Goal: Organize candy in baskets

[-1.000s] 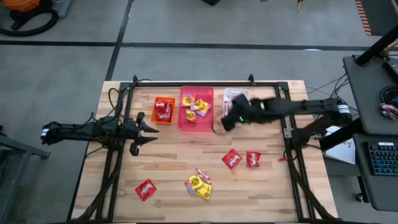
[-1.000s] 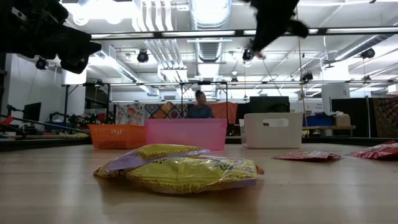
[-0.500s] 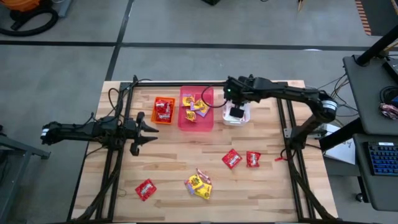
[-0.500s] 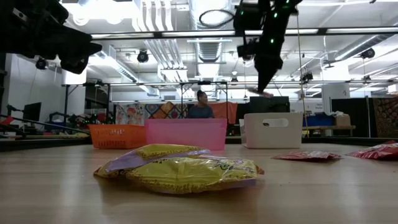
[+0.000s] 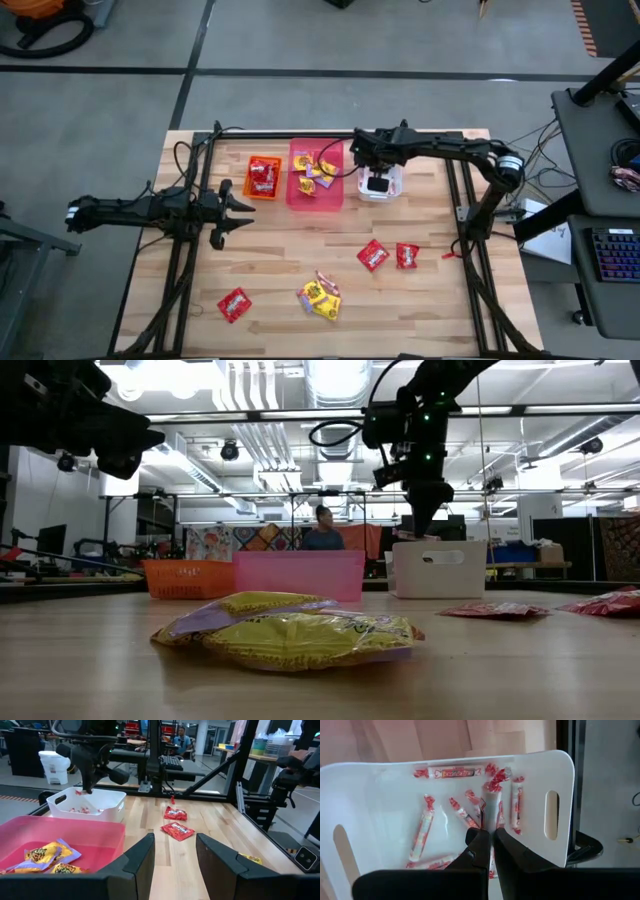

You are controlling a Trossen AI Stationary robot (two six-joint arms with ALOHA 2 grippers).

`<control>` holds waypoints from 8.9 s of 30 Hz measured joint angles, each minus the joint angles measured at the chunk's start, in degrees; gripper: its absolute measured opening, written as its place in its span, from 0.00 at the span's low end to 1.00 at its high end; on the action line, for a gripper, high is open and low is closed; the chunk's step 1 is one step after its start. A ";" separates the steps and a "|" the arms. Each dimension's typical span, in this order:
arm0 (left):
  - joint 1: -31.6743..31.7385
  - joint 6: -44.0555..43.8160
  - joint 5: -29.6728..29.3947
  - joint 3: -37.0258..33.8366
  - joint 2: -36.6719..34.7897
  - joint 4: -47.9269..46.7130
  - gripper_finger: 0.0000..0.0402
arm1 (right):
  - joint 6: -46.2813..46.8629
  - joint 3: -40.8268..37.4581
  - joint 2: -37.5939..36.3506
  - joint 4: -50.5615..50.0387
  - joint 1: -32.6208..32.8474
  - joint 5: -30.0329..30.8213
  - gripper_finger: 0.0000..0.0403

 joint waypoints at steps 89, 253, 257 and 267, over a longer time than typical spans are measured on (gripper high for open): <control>-7.80 -27.87 -3.70 3.71 16.87 4.34 0.32 | 58.57 -2.73 -7.02 4.73 38.71 -23.72 0.28; -24.30 -22.54 -75.95 31.50 62.35 -2.33 0.09 | 22.18 -0.85 16.72 96.50 20.30 -16.57 0.09; -24.28 -22.57 -74.03 31.47 60.38 -3.53 0.18 | 23.17 -0.85 16.70 96.41 19.77 -16.66 0.09; -24.24 -24.05 -69.87 32.53 48.26 -19.23 0.25 | 26.04 3.18 17.50 86.61 12.78 -10.63 0.08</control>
